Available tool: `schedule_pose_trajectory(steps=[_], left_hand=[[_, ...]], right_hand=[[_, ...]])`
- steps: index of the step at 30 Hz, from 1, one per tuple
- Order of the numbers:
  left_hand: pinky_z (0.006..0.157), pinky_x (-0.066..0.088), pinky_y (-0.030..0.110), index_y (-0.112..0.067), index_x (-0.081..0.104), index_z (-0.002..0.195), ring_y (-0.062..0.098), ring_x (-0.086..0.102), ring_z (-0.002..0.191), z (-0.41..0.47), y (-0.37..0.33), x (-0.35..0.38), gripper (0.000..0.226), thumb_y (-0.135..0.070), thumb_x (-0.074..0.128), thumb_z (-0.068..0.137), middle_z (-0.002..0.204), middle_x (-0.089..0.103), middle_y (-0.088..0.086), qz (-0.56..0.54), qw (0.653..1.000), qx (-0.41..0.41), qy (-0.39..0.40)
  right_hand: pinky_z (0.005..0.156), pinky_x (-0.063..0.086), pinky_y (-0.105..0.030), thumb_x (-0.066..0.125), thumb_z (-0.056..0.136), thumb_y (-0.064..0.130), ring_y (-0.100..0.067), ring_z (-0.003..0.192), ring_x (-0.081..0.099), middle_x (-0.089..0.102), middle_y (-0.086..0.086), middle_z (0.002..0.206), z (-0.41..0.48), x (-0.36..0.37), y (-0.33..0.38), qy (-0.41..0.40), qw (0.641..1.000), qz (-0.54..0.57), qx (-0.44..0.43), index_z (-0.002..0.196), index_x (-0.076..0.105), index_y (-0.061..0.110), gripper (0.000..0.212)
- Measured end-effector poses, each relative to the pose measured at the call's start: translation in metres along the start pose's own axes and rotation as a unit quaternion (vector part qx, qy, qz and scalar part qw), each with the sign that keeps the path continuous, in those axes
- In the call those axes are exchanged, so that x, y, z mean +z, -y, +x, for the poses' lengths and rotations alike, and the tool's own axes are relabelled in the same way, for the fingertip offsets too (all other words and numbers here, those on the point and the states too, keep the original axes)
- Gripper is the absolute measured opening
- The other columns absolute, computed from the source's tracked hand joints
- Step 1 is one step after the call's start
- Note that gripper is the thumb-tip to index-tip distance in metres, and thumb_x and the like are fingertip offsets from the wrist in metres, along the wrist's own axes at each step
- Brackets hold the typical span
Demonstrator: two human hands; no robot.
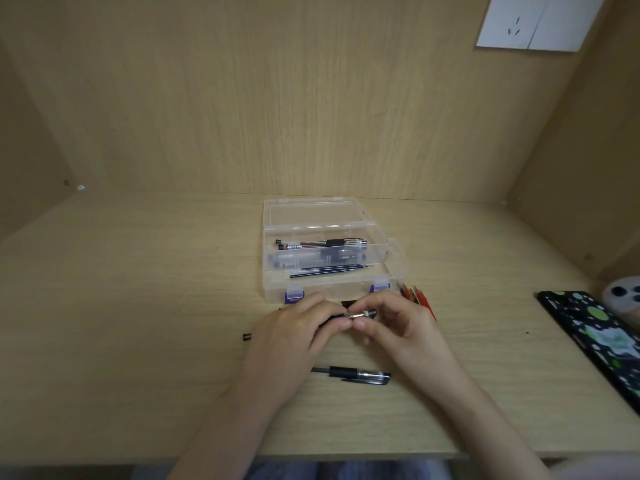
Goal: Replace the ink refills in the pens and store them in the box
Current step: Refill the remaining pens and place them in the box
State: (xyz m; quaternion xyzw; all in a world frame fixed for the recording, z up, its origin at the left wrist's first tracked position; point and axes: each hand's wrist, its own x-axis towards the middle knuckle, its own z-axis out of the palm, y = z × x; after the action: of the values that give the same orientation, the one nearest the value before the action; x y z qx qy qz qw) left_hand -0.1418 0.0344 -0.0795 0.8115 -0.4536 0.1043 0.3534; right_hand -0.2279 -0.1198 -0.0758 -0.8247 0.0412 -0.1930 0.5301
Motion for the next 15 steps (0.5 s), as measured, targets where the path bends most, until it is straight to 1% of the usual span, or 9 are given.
schedule_pose_trajectory(steps=[2,4,5,7,10,13,15], left_hand=[[0.059,0.049,0.027,-0.030,0.067,0.093,0.001,0.059,0.069,-0.0010,0.0011,-0.0011,0.037,-0.053,0.038,0.088,0.084,0.063,-0.018,-0.011,1.000,-0.010,-0.006],[0.059,0.048,0.024,-0.032,0.067,0.091,-0.001,0.058,0.067,-0.0020,0.0018,-0.0030,0.033,-0.053,0.041,0.087,0.082,0.066,-0.019,-0.012,1.000,-0.015,-0.017],[0.058,0.048,0.022,-0.033,0.067,0.091,-0.002,0.058,0.067,-0.0022,0.0015,-0.0037,0.032,-0.053,0.043,0.087,0.082,0.066,-0.020,-0.009,1.000,-0.016,-0.022],[0.057,0.048,0.021,-0.035,0.068,0.091,-0.003,0.058,0.067,-0.0022,0.0003,-0.0046,0.033,-0.055,0.043,0.086,0.081,0.067,-0.021,0.001,1.000,-0.017,-0.026],[0.053,0.048,0.021,-0.036,0.069,0.090,-0.003,0.058,0.064,-0.0025,-0.0014,-0.0063,0.033,-0.057,0.043,0.085,0.079,0.068,-0.021,0.011,0.999,-0.016,-0.039],[0.055,0.050,0.023,-0.038,0.069,0.091,-0.004,0.060,0.066,-0.0019,-0.0008,-0.0090,0.035,-0.060,0.043,0.084,0.081,0.069,-0.023,0.019,0.999,-0.013,-0.043],[0.057,0.050,0.022,-0.038,0.068,0.092,-0.004,0.060,0.069,-0.0021,-0.0009,-0.0102,0.034,-0.060,0.043,0.085,0.083,0.068,-0.024,0.021,0.999,-0.009,-0.039]], right_hand=[[0.073,0.050,-0.033,0.066,0.085,0.013,-0.012,0.065,0.062,0.068,-0.008,0.075,-0.0009,0.0004,-0.0009,0.015,1.000,-0.006,-0.004,0.093,0.066,0.030,0.019],[0.075,0.051,-0.037,0.064,0.087,0.013,-0.012,0.066,0.062,0.067,-0.008,0.072,-0.0017,0.0006,-0.0018,0.025,1.000,-0.001,-0.002,0.095,0.066,0.031,0.019],[0.074,0.051,-0.036,0.063,0.088,0.013,-0.011,0.066,0.062,0.067,-0.008,0.072,-0.0019,0.0007,-0.0015,0.025,1.000,0.000,-0.001,0.095,0.066,0.031,0.020],[0.072,0.051,-0.030,0.064,0.086,0.011,-0.009,0.065,0.061,0.068,-0.008,0.075,-0.0019,0.0007,0.0000,0.020,1.000,0.004,-0.005,0.094,0.067,0.031,0.022],[0.068,0.050,-0.024,0.065,0.084,0.006,-0.007,0.063,0.060,0.068,-0.009,0.078,-0.0019,0.0002,0.0033,0.015,1.000,0.024,-0.008,0.093,0.069,0.031,0.027],[0.064,0.050,-0.023,0.066,0.083,0.004,-0.008,0.063,0.059,0.067,-0.013,0.077,-0.0029,-0.0007,0.0045,0.010,0.999,0.049,-0.005,0.091,0.070,0.030,0.028],[0.067,0.050,-0.024,0.067,0.082,0.006,-0.009,0.064,0.061,0.068,-0.011,0.076,-0.0035,-0.0012,0.0048,0.009,0.999,0.047,-0.007,0.090,0.070,0.029,0.025]])
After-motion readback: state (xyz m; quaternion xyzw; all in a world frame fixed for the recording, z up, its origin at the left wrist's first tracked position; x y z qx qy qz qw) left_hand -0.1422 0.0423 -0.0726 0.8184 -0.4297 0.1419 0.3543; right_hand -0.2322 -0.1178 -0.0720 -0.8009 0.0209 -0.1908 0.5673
